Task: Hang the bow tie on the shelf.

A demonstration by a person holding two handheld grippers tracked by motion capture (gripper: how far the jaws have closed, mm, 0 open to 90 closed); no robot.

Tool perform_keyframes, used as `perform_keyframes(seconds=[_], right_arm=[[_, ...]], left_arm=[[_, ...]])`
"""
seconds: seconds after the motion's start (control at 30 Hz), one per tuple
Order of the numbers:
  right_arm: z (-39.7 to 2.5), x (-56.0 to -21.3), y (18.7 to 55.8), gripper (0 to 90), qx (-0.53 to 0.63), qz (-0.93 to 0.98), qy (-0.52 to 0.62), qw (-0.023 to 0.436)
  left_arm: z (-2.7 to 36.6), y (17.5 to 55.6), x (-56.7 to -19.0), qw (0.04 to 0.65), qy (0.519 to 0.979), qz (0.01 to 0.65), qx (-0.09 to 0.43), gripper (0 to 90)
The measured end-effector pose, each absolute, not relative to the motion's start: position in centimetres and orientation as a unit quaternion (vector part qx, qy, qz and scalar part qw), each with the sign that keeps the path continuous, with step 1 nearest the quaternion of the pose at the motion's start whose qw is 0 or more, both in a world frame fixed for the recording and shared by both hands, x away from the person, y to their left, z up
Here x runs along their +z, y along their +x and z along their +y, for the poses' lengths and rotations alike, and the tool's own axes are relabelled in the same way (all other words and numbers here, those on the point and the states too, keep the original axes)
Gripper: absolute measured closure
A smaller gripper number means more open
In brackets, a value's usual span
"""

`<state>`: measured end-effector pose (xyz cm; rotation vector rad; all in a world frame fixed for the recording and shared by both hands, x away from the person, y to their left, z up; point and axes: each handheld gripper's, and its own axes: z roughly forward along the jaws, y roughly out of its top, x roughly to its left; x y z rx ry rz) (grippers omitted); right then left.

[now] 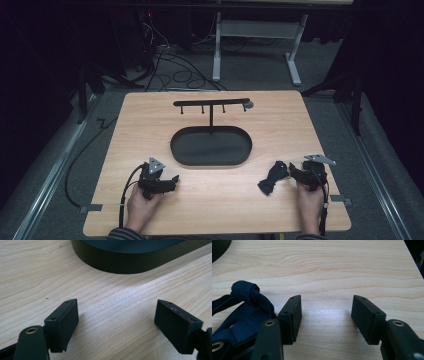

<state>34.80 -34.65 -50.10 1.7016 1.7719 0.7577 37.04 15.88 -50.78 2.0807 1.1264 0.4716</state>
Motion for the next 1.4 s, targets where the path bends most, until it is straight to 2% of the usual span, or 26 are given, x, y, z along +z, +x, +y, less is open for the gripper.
perform_keyframes(seconds=[1.17,1.4], right_arm=[[-34.68,-50.10,34.77,42.4,0.285,0.663,0.633,0.280],[-34.98,-49.94,34.62,52.4,0.292,0.663,0.634,0.272]], left_arm=[[15.86,37.06,-50.78,0.357,0.805,0.437,0.183,20.0],[15.86,37.07,-50.78,0.357,0.805,0.437,0.182,20.0]])
